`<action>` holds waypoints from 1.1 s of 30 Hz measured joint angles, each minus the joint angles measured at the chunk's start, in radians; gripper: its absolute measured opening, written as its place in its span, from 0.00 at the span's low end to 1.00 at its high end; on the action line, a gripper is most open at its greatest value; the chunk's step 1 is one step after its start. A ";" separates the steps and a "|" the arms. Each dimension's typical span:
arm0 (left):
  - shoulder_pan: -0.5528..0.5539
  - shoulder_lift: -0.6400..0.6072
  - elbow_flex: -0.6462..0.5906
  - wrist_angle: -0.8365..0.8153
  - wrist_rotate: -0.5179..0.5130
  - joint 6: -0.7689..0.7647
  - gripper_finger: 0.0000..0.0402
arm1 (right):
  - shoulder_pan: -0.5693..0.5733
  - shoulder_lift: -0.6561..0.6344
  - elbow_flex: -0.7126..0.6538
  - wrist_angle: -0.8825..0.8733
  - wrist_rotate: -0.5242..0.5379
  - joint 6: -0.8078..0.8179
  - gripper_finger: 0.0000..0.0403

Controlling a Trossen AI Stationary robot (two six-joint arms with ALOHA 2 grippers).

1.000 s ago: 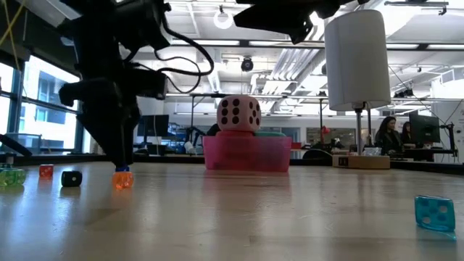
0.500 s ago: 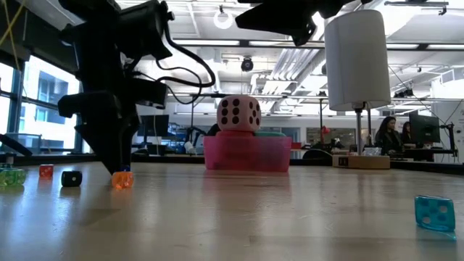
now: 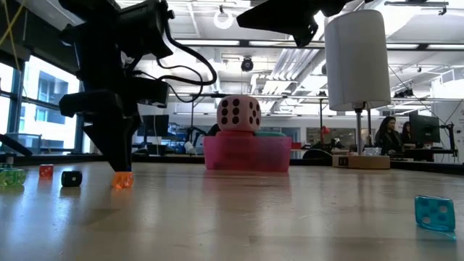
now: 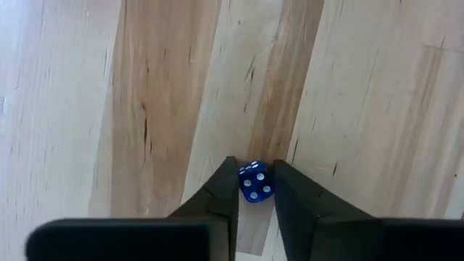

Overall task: Pick & Place Dice
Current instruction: Put the small dark blue dice into the bin

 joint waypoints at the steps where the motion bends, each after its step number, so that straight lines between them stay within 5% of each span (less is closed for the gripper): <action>1: 0.000 0.000 -0.001 0.005 -0.004 0.000 0.13 | 0.002 0.000 0.000 0.000 0.000 0.003 0.48; 16: 0.009 -0.175 0.149 0.018 -0.105 0.250 0.11 | 0.071 0.000 0.000 0.003 0.066 0.008 0.48; 26: 0.158 -0.248 0.168 0.253 -0.107 0.589 0.11 | 0.127 0.000 0.000 0.001 0.154 0.108 0.48; 33: 0.379 -0.214 0.169 0.352 0.224 0.599 0.11 | 0.166 0.000 0.000 -0.012 0.207 0.183 0.48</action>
